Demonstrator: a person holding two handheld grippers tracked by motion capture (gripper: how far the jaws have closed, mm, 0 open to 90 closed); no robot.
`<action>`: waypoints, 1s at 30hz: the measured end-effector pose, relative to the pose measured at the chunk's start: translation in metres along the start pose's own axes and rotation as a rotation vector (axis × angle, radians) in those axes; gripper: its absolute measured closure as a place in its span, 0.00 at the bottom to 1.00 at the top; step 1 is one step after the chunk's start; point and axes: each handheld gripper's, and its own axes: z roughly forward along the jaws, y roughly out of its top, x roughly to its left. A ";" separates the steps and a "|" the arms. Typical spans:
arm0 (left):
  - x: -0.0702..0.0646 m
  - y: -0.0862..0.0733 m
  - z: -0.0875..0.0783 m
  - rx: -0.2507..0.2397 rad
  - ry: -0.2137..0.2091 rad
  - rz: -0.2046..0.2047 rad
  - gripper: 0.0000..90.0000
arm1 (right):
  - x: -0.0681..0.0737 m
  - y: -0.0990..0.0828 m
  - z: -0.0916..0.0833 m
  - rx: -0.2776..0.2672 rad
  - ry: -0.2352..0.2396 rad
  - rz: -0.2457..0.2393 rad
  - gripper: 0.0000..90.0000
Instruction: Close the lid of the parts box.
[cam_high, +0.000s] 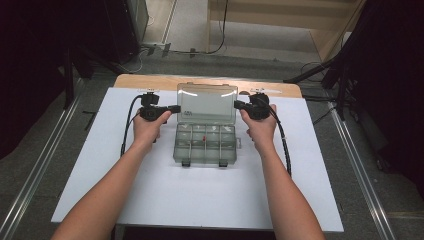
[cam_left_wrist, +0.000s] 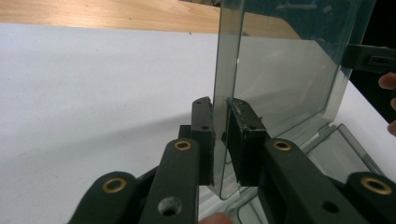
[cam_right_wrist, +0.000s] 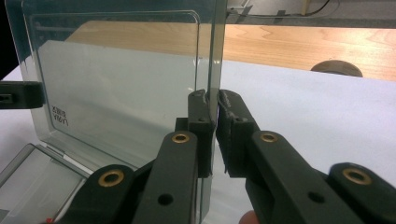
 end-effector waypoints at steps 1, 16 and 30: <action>0.000 0.001 -0.002 -0.002 -0.002 -0.001 0.85 | 0.000 0.000 0.000 -0.002 0.000 0.002 0.95; 0.011 0.019 -0.007 -0.018 0.002 -0.028 1.00 | 0.003 -0.004 -0.005 -0.029 0.002 -0.021 0.95; 0.012 0.030 0.020 0.040 -0.013 -0.048 1.00 | 0.004 -0.008 -0.010 -0.058 0.015 -0.043 0.95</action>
